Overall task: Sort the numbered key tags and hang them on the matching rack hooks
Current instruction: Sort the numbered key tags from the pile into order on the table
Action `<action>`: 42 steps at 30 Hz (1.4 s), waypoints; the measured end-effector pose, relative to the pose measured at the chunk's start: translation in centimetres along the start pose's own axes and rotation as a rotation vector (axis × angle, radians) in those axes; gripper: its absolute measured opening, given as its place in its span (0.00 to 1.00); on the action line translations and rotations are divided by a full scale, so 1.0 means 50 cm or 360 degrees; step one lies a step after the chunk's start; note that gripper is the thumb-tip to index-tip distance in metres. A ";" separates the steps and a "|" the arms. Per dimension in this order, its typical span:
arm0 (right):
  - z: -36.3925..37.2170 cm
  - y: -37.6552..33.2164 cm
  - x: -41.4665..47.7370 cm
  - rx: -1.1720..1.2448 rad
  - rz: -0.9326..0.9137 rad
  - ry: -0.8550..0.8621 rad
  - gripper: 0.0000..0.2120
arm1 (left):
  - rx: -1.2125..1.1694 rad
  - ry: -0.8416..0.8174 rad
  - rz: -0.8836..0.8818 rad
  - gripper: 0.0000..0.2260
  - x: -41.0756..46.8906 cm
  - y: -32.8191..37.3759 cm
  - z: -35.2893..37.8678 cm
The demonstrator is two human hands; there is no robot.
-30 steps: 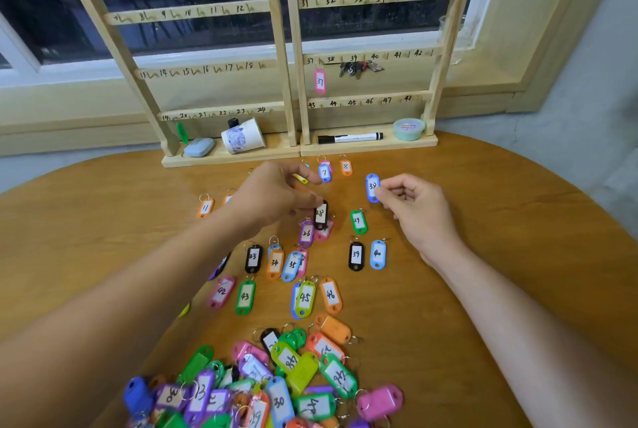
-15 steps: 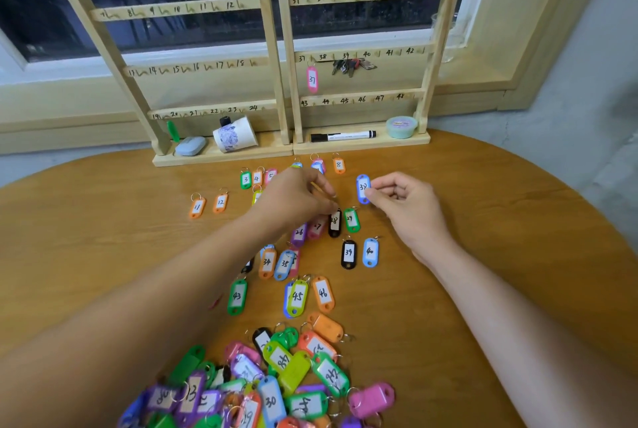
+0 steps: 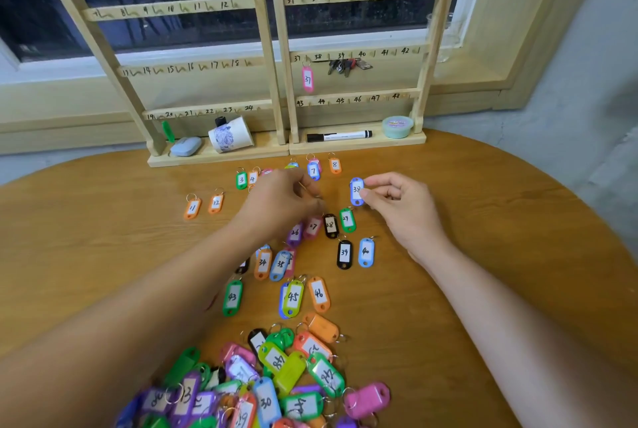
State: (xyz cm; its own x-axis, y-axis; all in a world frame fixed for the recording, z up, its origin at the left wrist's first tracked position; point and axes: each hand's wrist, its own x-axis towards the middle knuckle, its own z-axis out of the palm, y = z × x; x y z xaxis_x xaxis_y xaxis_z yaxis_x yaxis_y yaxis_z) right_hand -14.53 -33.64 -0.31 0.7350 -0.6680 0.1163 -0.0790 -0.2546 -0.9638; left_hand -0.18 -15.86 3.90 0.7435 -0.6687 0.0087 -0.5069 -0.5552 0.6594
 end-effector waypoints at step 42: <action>0.053 -0.076 -0.119 -0.0786 -0.0216 -0.0217 0.05 | -0.0276 0.0272 -0.0089 0.03 -0.232 -0.165 -0.140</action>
State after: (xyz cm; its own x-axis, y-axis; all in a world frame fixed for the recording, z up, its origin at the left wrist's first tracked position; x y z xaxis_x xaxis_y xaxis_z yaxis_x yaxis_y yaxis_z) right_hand -16.83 -26.86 2.05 0.8390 -0.5175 0.1680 -0.2607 -0.6533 -0.7108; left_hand -1.56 -0.06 3.62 0.8387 -0.5378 0.0857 -0.3914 -0.4859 0.7815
